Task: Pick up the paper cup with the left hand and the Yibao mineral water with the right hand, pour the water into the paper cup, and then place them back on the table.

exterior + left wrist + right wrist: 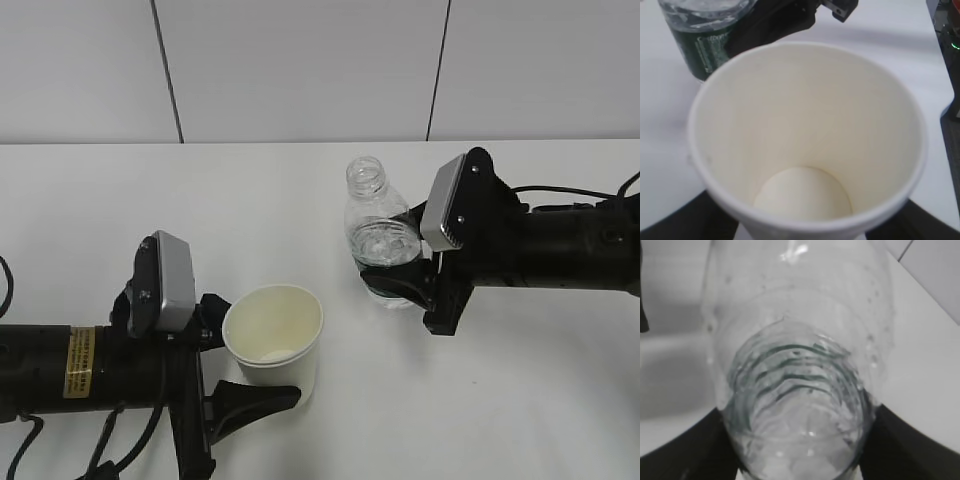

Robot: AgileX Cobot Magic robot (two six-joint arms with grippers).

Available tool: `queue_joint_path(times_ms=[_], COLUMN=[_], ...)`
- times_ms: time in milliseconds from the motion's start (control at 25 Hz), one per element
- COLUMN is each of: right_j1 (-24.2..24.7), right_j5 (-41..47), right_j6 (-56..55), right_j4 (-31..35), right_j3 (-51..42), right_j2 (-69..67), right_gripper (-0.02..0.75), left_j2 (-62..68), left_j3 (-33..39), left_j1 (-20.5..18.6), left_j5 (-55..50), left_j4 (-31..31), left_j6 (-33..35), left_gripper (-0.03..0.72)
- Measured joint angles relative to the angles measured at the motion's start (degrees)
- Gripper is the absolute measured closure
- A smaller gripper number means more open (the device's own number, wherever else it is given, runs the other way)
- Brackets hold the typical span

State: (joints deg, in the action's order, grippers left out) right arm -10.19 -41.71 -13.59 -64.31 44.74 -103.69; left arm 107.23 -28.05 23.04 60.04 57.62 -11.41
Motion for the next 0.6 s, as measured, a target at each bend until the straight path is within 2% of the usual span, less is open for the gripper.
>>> queue_joint_path(times_ms=[280,600], right_j1=[-0.1,-2.3], right_j5=[2.3,7.2], right_j6=[0.0,0.0], right_j4=[-3.0,-3.3], right_j3=[2.9,5.3], right_j2=[0.0,0.0], right_gripper=[0.283,0.283], left_j2=[0.0,0.0], left_j3=[-0.1,-4.0], left_j1=[0.0,0.1], left_j5=[0.0,-0.9], left_j4=[-1.3,-1.2], left_j6=[0.0,0.0], left_gripper=[0.216,0.216])
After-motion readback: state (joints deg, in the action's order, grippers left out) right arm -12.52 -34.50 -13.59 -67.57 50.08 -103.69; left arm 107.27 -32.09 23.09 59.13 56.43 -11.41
